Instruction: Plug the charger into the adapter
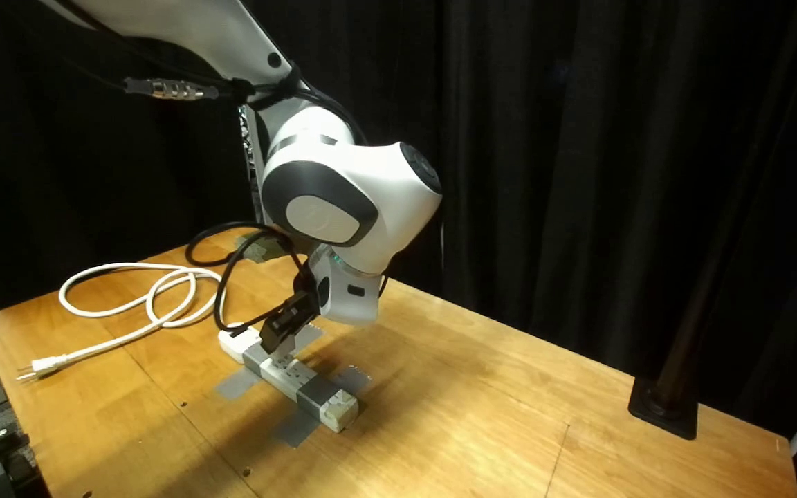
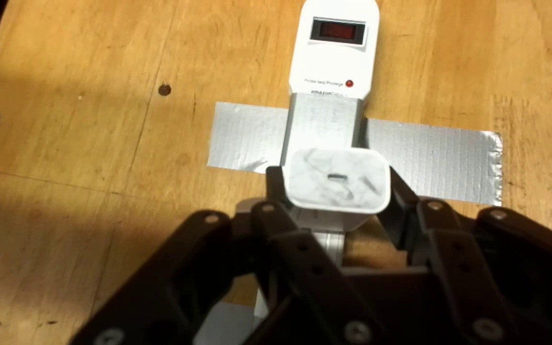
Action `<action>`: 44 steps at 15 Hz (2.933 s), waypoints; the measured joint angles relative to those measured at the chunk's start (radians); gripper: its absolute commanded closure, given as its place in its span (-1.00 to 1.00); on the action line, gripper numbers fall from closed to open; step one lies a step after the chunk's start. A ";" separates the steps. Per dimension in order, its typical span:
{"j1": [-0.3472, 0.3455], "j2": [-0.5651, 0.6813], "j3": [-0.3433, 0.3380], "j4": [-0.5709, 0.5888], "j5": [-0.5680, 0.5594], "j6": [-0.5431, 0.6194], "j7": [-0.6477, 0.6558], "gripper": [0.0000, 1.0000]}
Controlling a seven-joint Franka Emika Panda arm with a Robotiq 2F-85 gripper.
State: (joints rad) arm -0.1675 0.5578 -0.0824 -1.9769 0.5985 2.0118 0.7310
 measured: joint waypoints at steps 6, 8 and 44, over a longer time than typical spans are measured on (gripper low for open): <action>0.000 0.000 -0.006 -0.001 0.001 -0.003 0.000 0.54; 0.000 0.000 -0.007 -0.002 0.001 -0.003 0.000 0.54; 0.189 -0.275 -0.028 -0.313 -0.243 0.535 -0.047 -0.02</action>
State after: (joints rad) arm 0.0213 0.2826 -0.1109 -2.2903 0.3552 2.5470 0.6844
